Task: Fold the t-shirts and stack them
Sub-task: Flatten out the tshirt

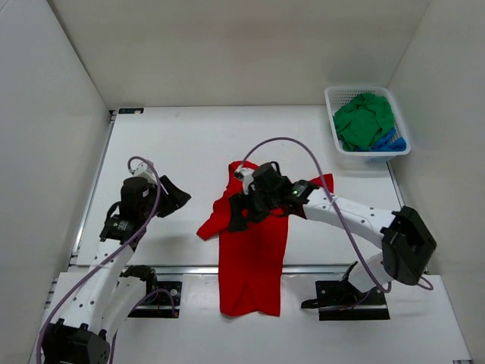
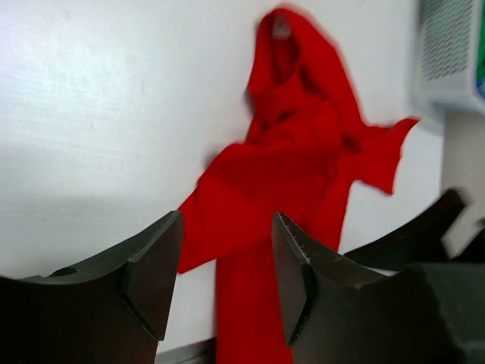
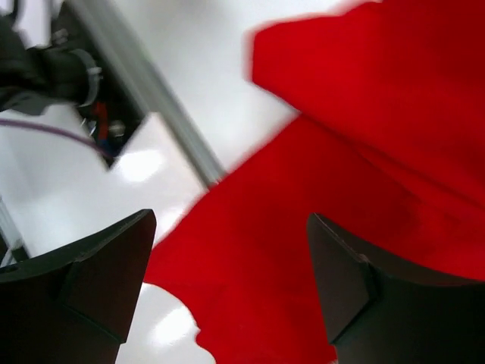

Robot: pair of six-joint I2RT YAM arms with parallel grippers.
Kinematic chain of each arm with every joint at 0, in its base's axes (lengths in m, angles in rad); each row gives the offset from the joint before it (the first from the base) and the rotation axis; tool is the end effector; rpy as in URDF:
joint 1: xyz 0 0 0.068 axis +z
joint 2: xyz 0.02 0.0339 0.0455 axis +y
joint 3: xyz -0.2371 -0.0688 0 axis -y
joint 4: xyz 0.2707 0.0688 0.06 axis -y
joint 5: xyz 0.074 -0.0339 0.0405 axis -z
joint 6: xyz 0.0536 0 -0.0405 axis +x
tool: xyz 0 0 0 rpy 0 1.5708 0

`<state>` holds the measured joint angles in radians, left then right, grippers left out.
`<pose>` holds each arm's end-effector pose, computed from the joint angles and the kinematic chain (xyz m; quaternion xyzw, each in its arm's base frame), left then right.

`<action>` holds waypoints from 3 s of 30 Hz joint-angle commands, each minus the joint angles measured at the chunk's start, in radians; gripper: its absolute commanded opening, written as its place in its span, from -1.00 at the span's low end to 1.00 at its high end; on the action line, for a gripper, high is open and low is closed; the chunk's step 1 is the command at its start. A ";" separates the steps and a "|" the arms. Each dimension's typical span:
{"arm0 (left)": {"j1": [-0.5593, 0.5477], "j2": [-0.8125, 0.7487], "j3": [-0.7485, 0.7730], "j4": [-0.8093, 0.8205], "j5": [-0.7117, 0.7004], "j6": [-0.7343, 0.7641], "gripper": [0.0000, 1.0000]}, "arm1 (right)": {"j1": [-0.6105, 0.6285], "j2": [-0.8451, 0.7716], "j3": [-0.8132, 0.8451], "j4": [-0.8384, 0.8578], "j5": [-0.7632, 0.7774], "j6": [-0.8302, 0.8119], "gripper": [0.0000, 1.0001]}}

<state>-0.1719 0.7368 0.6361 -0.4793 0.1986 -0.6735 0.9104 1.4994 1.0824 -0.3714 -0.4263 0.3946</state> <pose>0.2205 -0.0490 0.2359 -0.1716 0.8598 -0.2736 0.3956 0.2042 0.2991 0.2081 -0.3084 0.8531 0.3817 0.1774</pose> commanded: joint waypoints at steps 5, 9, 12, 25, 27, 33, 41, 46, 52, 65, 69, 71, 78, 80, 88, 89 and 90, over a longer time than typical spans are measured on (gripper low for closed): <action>-0.155 0.114 -0.128 0.137 -0.060 0.028 0.22 | -0.148 -0.214 -0.177 0.017 0.080 0.035 0.57; -0.204 0.251 -0.148 0.156 -0.058 0.037 0.18 | -0.186 -0.281 -0.251 0.000 0.115 0.038 0.57; -0.232 0.295 -0.167 0.165 -0.105 0.040 0.15 | -0.231 -0.324 -0.308 -0.001 0.101 0.043 0.57; -0.328 0.486 -0.227 0.275 -0.157 0.003 0.11 | -0.323 -0.395 -0.415 -0.072 0.122 0.021 0.56; -0.327 0.509 -0.225 0.306 -0.142 0.002 -0.25 | -0.314 -0.393 -0.429 -0.092 0.139 0.032 0.59; -0.307 0.510 -0.171 0.266 -0.105 0.015 -1.00 | -0.274 -0.360 -0.521 -0.029 0.199 0.124 0.62; -0.118 0.210 0.006 0.019 -0.185 0.087 -1.00 | -0.188 -0.165 -0.518 0.098 0.238 0.164 0.15; -0.045 0.127 0.143 -0.085 -0.301 0.147 -1.00 | -0.209 0.007 -0.374 0.017 0.262 0.087 -1.00; 0.034 0.072 0.197 -0.159 -0.444 0.244 -1.00 | -0.431 0.131 -0.055 -0.178 0.454 -0.085 -0.99; 0.081 0.018 0.168 -0.173 -0.501 0.299 -1.00 | -0.570 0.175 0.196 -0.330 0.646 -0.212 -0.17; 0.072 0.010 0.143 -0.165 -0.478 0.296 -1.00 | -0.470 -0.016 -0.008 -0.296 0.591 -0.142 -0.18; 0.068 0.009 0.129 -0.163 -0.469 0.292 -1.00 | -0.452 -0.096 -0.143 -0.301 0.522 -0.080 -0.18; 0.063 -0.008 0.093 -0.153 -0.426 0.266 -1.00 | -0.412 -0.384 -0.430 -0.281 0.358 0.038 0.02; 0.055 -0.014 0.083 -0.145 -0.416 0.256 -1.00 | -0.422 -0.413 -0.481 -0.262 0.328 0.041 0.09; 0.048 -0.022 0.070 -0.148 -0.401 0.246 -1.00 | -0.372 -0.383 -0.541 -0.233 0.271 0.082 0.10; 0.048 -0.027 0.070 -0.150 -0.396 0.247 -1.00 | -0.354 -0.377 -0.541 -0.230 0.271 0.090 0.00; 0.048 -0.022 0.071 -0.150 -0.392 0.247 -1.00 | -0.335 -0.377 -0.545 -0.231 0.274 0.102 -0.53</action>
<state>-0.1226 0.7292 0.7078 -0.6434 -0.2184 -0.4194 0.5419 1.1164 0.5377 -0.6415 -0.1223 0.4519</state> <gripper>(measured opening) 0.019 0.359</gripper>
